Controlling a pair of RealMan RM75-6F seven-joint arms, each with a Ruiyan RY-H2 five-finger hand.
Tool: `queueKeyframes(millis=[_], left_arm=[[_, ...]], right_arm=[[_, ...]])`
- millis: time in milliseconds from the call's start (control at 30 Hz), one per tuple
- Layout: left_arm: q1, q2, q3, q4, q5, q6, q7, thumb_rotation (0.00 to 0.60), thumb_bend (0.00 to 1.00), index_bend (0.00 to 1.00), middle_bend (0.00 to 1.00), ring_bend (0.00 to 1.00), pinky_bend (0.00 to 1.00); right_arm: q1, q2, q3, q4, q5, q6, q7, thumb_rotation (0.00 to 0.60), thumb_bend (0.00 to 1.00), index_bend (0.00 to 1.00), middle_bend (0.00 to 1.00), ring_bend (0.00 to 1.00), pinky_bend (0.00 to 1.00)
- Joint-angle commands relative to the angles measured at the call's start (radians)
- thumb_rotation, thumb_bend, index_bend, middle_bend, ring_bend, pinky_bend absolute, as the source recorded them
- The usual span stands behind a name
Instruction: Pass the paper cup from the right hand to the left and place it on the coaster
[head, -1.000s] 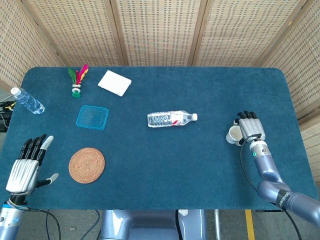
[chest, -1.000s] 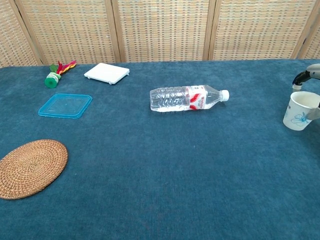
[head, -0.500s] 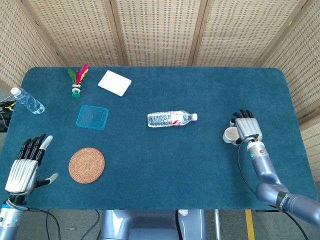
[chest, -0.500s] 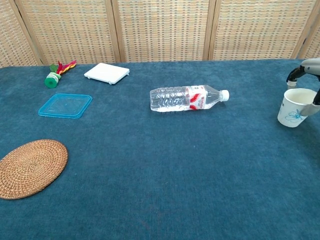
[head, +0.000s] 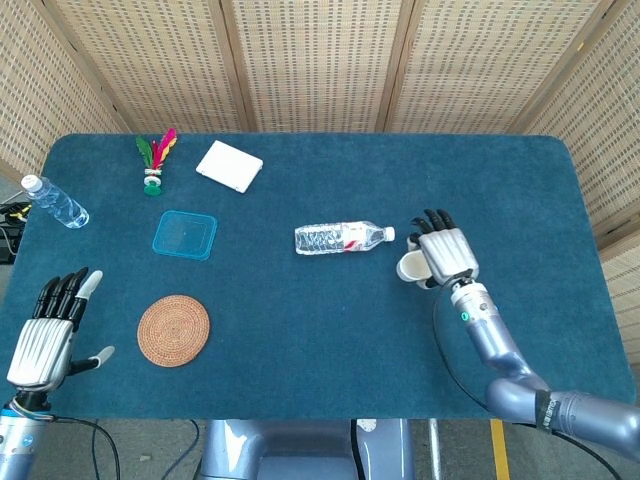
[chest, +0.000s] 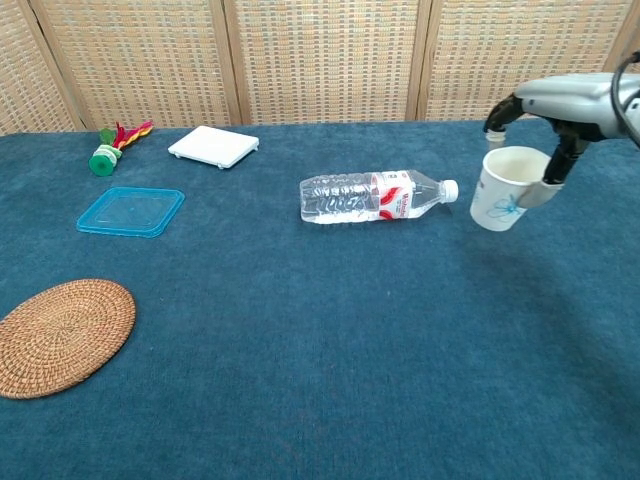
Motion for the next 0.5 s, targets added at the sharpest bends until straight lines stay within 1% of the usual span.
queueKeyframes(millis=[33, 133, 267, 500], left_arm=[[0.001, 0.004, -0.002, 0.002, -0.003, 0.002, -0.008, 0.6, 0.05, 0.0, 0.0, 0.0, 0.0], [0.001, 0.006, -0.001, 0.003, -0.002, -0.001, -0.014, 0.6, 0.05, 0.0, 0.0, 0.0, 0.0], [0.001, 0.008, 0.003, 0.002, 0.006, 0.001, -0.023, 0.6, 0.05, 0.0, 0.0, 0.0, 0.0], [0.003, 0.016, 0.005, 0.004, 0.009, 0.002, -0.043, 0.6, 0.05, 0.0, 0.0, 0.0, 0.0]], right_arm=[[0.043, -0.042, 0.014, -0.042, 0.013, 0.016, -0.054, 0.6, 0.08, 0.45, 0.15, 0.0, 0.0], [0.085, -0.09, 0.024, -0.066, 0.035, 0.022, -0.103, 0.6, 0.08, 0.45, 0.15, 0.0, 0.0], [0.138, -0.152, 0.042, -0.068, 0.074, 0.025, -0.15, 0.6, 0.08, 0.45, 0.15, 0.0, 0.0], [0.211, -0.252, 0.066, -0.03, 0.125, 0.019, -0.172, 0.6, 0.08, 0.45, 0.15, 0.0, 0.0]])
